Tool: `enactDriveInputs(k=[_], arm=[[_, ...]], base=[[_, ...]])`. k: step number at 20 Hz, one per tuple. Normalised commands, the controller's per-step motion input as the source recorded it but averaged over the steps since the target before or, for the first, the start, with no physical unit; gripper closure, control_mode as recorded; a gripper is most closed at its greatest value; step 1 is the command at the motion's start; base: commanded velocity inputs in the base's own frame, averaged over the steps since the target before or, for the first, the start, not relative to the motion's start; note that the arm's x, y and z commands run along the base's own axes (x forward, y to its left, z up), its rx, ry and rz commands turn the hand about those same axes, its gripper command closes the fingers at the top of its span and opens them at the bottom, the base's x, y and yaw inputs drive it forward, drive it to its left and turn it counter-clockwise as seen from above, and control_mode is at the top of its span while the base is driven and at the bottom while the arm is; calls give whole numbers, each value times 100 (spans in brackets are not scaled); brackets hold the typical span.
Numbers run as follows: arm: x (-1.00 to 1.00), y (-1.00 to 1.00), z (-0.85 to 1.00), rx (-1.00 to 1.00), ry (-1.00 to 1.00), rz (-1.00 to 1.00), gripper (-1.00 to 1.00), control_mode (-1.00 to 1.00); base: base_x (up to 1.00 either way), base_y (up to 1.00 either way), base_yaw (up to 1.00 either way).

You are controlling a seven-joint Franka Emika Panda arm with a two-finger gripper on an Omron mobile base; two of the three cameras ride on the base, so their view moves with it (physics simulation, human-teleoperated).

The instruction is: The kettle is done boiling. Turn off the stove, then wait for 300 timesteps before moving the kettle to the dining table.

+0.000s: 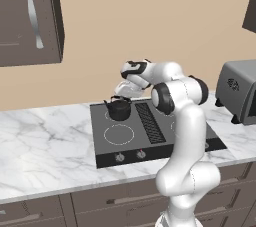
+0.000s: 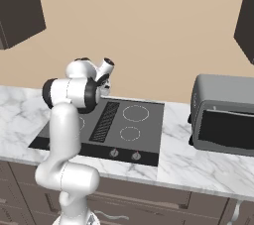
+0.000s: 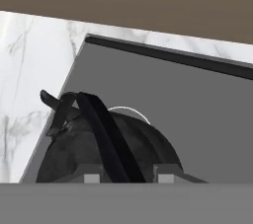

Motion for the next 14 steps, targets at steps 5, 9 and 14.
enactDriveInputs(k=[5, 9, 14], arm=[[-22, 0, 10, 0, 0, -3, 100, -100], [-26, -3, 22, 0, 0, -5, 100, -100], [-28, -8, 28, 0, -2, -7, 100, -100]], base=[[0, 0, 0], [0, 0, 0], [0, 0, 0]])
